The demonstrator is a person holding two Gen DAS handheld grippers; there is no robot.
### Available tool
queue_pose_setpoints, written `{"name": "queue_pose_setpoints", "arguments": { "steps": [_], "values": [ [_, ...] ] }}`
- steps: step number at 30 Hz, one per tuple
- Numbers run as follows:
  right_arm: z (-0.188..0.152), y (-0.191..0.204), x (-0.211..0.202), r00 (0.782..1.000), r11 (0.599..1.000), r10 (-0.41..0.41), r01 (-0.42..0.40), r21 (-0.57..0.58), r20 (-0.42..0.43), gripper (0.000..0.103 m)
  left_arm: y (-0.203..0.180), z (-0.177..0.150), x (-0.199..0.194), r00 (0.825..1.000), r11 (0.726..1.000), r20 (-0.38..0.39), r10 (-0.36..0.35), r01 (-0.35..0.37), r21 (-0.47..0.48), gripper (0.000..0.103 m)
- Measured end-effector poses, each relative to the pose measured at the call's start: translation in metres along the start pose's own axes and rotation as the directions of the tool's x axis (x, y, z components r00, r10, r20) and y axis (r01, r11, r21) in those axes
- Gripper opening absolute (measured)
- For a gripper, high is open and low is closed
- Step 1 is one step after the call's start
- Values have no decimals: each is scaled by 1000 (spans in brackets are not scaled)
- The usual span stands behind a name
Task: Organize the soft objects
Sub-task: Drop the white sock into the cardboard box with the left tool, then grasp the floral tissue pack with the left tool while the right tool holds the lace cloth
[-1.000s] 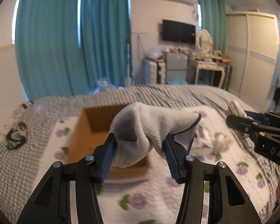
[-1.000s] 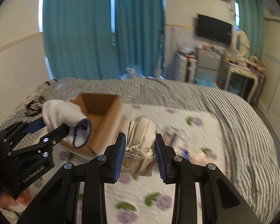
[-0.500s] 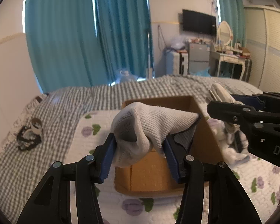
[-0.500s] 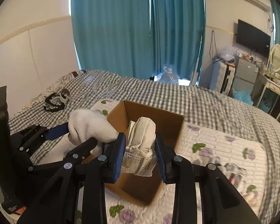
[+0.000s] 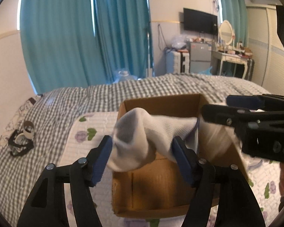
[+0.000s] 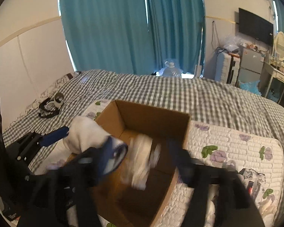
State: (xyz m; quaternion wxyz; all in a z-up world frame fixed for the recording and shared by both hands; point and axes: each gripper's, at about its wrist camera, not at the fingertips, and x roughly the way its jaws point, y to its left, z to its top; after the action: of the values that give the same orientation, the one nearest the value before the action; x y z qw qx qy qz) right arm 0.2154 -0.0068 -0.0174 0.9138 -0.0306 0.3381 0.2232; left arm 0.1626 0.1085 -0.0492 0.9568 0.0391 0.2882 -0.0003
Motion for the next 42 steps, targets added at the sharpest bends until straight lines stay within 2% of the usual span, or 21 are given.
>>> {"name": "queue_pose_setpoints", "arguments": {
  "steps": [4,8,12,16,19,22,24,27,30,32,35,39,42],
  "values": [
    [5,-3,-19,999,1000,-5,4,18,45,78,-6,10,-13,999,999,26,27,-27,22,67],
    [14,-7,-49,997,999,-10,8,32,80,79,-5,23,-34,999,1000,45,11,-12,16,68],
    [26,-13,-98,990,999,-40,38,17,134,80,-9,42,-75,993,999,117,25,-29,31,68],
    [36,-25,-156,982,998,-63,60,24,178,89,-22,63,-124,981,999,190,27,-34,35,68],
    [42,-38,-194,980,998,-68,66,19,186,92,-36,76,-157,974,1000,225,24,-27,8,92],
    [41,-56,-228,980,996,-91,90,13,177,93,-56,83,-173,971,998,232,55,-59,7,92],
    [37,-68,-242,978,992,-122,123,4,169,94,-74,82,-176,972,998,231,47,-57,35,92],
    [20,-88,-257,971,982,-184,190,-24,152,94,-96,76,-173,978,999,206,14,-25,46,92],
    [-3,-115,-258,969,977,-209,214,-20,130,94,-118,67,-159,988,998,145,-57,53,35,92],
    [-18,-133,-252,971,975,-218,221,-16,97,94,-135,60,-147,992,997,104,-71,68,30,92],
    [-44,-168,-234,969,969,-247,247,-8,27,94,-162,49,-120,996,995,27,-88,86,47,92],
    [-78,-220,-201,973,973,-221,225,55,-63,94,-197,33,-89,994,993,-39,-104,106,57,92],
    [-100,-250,-176,967,967,-221,234,100,-125,94,-217,18,-63,991,992,-87,-101,107,67,92]
  ]
}}
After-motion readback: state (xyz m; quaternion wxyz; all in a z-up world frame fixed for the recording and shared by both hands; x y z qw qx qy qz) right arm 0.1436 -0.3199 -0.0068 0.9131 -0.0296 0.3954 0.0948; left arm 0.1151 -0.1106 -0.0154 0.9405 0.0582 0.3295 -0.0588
